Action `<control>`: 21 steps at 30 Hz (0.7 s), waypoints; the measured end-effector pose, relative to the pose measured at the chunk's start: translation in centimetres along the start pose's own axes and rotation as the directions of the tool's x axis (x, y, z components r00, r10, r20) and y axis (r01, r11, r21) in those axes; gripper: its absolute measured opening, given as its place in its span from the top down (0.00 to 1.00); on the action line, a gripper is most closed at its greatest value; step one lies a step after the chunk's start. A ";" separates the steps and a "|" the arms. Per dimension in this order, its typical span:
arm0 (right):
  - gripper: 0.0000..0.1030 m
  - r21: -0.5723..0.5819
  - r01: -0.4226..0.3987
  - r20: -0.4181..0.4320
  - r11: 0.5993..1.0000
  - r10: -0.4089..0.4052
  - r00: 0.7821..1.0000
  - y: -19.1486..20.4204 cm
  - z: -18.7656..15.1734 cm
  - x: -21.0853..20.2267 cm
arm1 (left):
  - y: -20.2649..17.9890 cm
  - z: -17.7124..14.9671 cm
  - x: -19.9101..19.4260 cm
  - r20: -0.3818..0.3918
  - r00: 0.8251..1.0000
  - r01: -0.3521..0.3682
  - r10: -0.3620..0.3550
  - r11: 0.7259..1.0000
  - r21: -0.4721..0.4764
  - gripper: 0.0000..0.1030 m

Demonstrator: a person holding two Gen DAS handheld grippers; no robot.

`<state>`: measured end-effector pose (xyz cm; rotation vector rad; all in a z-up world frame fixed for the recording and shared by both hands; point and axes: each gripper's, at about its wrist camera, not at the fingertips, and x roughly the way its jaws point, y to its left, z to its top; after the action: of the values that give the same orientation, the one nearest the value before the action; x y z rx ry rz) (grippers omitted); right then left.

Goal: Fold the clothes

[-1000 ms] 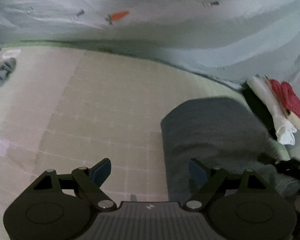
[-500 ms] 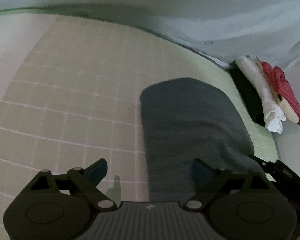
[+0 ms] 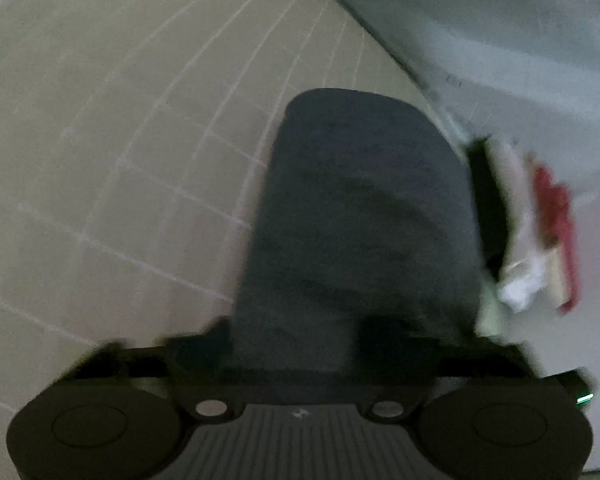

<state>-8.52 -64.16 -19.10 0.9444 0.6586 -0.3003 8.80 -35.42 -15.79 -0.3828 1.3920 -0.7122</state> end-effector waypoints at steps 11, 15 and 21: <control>0.60 0.195 -0.055 0.206 0.979 0.013 0.979 1.4 -2.4 -6.6 | -7.2 -1.0 -3.3 0.076 0.995 0.025 -0.061 0.913 0.408 0.71; 0.60 0.219 -0.050 0.308 0.975 -0.020 0.951 1.6 -2.0 -11.4 | -10.8 -0.8 -3.9 0.037 0.987 0.121 -0.156 0.877 0.465 0.72; 0.60 0.154 0.010 0.457 0.988 -0.081 0.886 1.7 1.9 -19.3 | -18.8 -1.5 -1.9 -0.030 0.956 0.263 -0.293 0.801 0.539 0.72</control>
<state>-21.67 -65.59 -4.84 0.9536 0.2184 -0.6032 3.03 -47.86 -2.66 -0.1547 1.0293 -1.2899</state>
